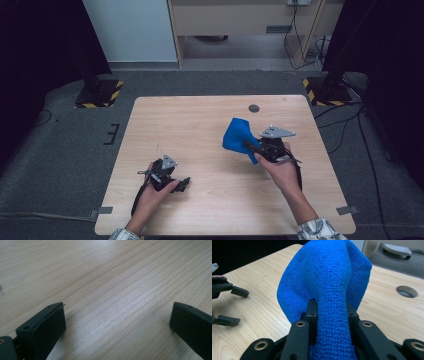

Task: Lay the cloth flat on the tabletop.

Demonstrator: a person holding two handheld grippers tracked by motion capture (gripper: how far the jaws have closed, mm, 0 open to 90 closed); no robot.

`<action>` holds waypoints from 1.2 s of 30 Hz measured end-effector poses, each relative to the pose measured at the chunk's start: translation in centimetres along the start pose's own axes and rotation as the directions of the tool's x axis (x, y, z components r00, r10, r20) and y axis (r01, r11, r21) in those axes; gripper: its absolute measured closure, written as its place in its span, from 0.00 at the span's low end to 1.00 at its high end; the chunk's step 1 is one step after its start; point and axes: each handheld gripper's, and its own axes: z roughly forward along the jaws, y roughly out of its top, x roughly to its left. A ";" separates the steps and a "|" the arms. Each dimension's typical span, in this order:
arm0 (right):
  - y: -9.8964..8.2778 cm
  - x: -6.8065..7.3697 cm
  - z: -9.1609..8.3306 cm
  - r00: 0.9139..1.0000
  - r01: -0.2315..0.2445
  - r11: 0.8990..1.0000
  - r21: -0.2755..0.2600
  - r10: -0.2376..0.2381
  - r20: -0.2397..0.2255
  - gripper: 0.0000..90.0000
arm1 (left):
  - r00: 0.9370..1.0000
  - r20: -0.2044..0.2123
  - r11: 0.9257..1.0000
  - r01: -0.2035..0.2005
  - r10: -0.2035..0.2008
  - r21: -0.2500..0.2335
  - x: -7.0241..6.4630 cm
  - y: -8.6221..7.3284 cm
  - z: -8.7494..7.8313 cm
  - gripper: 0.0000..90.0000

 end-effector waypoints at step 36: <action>-4.2 6.0 7.3 0.996 0.088 0.971 0.223 -0.091 0.001 0.13 | 1.000 -0.001 1.000 0.000 0.000 0.000 0.0 0.0 0.0 0.00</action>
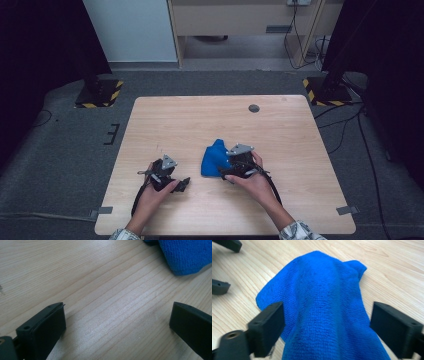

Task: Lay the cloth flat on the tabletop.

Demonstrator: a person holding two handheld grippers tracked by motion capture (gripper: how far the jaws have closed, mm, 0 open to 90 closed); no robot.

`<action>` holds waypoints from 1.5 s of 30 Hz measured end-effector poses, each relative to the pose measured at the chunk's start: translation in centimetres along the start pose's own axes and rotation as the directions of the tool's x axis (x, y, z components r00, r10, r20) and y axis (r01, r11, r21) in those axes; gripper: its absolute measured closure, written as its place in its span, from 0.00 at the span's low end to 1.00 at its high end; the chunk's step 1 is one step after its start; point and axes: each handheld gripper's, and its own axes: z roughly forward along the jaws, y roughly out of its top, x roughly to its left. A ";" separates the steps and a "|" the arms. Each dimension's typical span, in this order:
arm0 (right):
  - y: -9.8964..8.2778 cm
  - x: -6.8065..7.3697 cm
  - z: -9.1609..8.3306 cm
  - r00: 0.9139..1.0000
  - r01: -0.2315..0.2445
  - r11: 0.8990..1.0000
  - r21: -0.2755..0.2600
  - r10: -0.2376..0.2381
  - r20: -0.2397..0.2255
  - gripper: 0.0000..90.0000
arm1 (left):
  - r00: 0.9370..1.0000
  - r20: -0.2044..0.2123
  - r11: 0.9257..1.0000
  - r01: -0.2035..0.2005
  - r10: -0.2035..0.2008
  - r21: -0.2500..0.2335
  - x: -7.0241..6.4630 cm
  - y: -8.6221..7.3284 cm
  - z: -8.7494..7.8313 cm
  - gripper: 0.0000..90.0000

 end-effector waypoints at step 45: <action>-3.1 -3.3 -0.8 0.998 0.041 0.999 -0.008 -0.041 -0.038 0.80 | 1.000 -0.004 1.000 0.010 -0.010 -0.019 -0.5 0.3 -0.6 0.19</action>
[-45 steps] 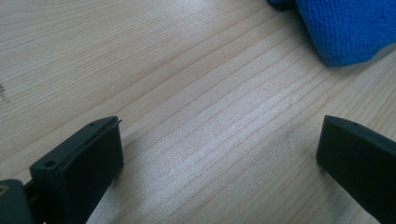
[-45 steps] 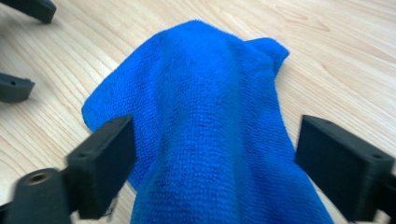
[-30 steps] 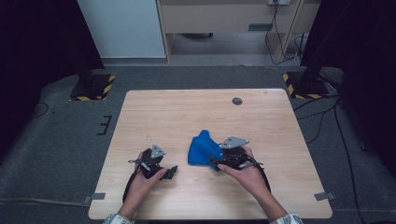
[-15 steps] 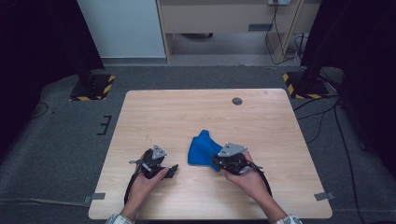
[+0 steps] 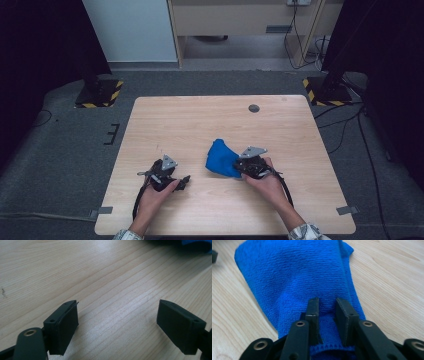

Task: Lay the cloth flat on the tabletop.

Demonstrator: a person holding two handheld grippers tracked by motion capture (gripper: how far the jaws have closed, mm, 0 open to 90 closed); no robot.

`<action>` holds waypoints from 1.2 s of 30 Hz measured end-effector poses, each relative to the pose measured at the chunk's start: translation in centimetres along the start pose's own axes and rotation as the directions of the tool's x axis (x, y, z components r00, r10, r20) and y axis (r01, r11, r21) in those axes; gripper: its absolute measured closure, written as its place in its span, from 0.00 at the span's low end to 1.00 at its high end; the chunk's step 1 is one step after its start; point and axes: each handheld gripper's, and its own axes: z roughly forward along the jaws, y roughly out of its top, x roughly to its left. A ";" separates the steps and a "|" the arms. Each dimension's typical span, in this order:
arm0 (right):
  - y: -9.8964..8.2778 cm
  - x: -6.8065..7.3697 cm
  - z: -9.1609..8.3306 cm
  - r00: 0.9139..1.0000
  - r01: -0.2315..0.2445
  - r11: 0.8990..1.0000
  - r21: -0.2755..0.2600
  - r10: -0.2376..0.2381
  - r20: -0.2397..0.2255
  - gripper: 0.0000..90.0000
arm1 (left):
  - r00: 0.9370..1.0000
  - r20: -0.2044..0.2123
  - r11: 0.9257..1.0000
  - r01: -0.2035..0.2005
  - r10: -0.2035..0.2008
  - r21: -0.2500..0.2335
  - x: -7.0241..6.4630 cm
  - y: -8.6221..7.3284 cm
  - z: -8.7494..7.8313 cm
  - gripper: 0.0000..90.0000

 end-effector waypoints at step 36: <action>0.1 3.9 -0.4 0.981 0.186 0.982 0.038 -0.184 -0.058 0.93 | 1.000 -0.011 1.000 -0.002 0.002 -0.009 0.3 0.1 -0.4 0.19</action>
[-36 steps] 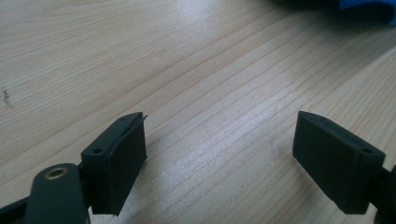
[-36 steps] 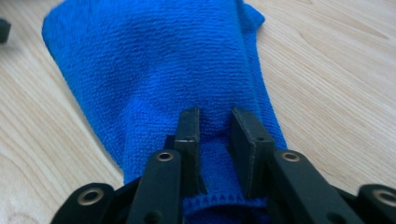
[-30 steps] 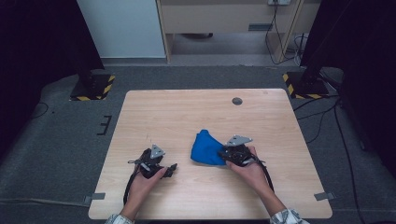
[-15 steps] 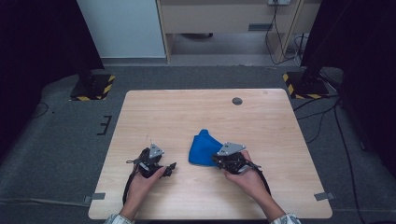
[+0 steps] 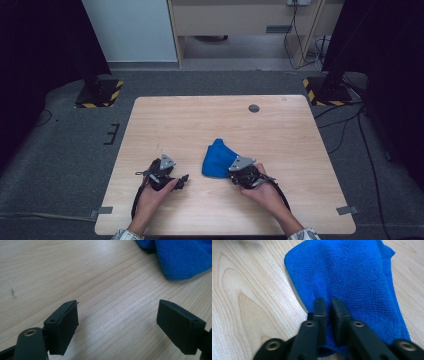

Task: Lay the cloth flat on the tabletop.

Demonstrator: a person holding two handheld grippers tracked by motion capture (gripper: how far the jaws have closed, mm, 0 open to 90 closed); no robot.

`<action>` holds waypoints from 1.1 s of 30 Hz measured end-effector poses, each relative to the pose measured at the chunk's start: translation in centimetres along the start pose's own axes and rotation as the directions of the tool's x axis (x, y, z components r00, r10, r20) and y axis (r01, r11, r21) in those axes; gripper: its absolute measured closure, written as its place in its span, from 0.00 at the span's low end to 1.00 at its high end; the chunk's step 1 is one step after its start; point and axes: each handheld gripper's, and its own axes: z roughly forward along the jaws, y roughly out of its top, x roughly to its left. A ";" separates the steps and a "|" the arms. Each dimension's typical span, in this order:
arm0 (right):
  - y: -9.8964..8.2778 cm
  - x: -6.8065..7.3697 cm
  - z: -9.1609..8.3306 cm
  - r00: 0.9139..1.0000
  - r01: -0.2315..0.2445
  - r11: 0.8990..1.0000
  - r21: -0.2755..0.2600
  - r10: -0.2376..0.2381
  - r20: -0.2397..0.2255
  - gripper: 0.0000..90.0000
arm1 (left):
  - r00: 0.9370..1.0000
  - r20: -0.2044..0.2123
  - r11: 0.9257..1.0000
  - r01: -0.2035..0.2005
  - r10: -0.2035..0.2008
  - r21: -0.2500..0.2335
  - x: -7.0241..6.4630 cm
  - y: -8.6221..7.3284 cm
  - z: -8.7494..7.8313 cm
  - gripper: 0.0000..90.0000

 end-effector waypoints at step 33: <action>-2.7 -10.9 -0.6 0.884 -0.465 0.880 -0.099 0.468 0.014 0.92 | 1.000 0.016 0.998 0.004 -0.003 -0.055 -0.7 1.1 -0.3 0.23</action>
